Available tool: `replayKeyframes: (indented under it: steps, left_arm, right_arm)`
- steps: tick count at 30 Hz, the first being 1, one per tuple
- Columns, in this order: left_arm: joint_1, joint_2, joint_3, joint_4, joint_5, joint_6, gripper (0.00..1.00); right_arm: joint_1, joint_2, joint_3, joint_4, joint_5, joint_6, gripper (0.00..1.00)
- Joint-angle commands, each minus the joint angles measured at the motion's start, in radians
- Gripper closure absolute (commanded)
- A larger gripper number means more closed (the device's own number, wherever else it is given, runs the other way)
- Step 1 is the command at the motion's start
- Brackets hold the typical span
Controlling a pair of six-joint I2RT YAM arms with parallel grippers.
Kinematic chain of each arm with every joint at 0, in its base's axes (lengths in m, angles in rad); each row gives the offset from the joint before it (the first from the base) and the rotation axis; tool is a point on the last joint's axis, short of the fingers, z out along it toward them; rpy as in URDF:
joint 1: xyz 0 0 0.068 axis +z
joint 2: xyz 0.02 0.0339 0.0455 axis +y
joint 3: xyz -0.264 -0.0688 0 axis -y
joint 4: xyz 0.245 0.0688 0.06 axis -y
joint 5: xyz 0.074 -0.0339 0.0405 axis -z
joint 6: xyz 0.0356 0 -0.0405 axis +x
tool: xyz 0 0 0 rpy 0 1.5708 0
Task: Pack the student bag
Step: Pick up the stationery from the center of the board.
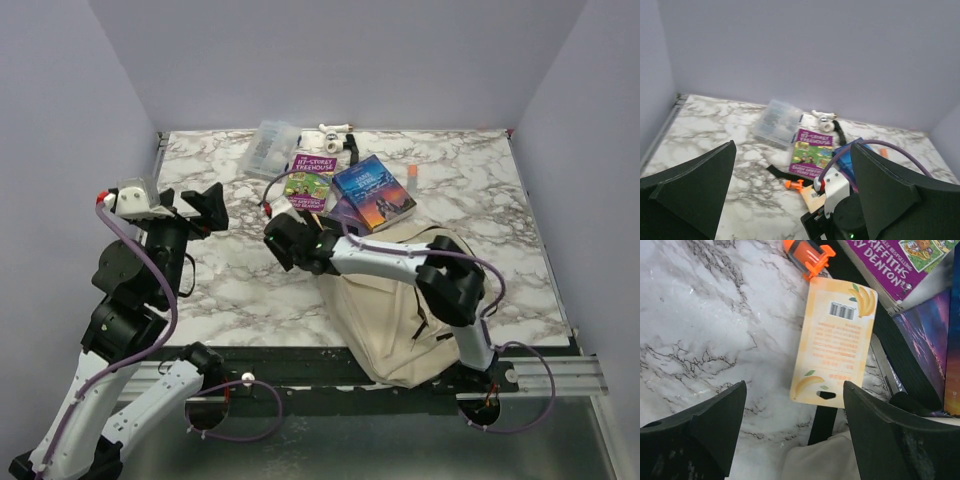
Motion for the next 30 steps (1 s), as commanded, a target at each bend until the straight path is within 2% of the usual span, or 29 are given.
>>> replayKeyframes:
  steps: [1, 5, 8, 12, 17, 25, 30]
  left_arm:
    - [0.053, -0.126, -0.176, 0.152, -0.152, 0.08, 0.02]
    - [0.101, -0.197, -0.25, 0.187, -0.161, 0.077, 0.02]
    - [0.105, -0.225, -0.272, 0.192, -0.165, 0.079, 0.02]
    - [0.105, -0.233, -0.283, 0.198, -0.157, 0.078, 0.02]
    - [0.105, -0.229, -0.293, 0.201, -0.149, 0.074, 0.02]
    - [0.106, -0.211, -0.297, 0.201, -0.126, 0.065, 0.02]
    - [0.107, -0.204, -0.302, 0.201, -0.117, 0.062, 0.02]
  right_arm:
    - [0.105, 0.184, 0.136, -0.103, 0.403, -0.154, 0.21]
    - [0.139, 0.269, 0.16, -0.083, 0.527, -0.238, 0.23]
    - [0.144, 0.303, 0.151, -0.023, 0.598, -0.302, 0.23]
    - [0.144, 0.363, 0.146, 0.056, 0.654, -0.395, 0.29]
    - [0.144, 0.4, 0.14, 0.095, 0.671, -0.424, 0.36]
    - [0.134, 0.421, 0.073, 0.256, 0.707, -0.508, 0.48]
    - [0.126, 0.428, 0.066, 0.285, 0.697, -0.529, 0.5]
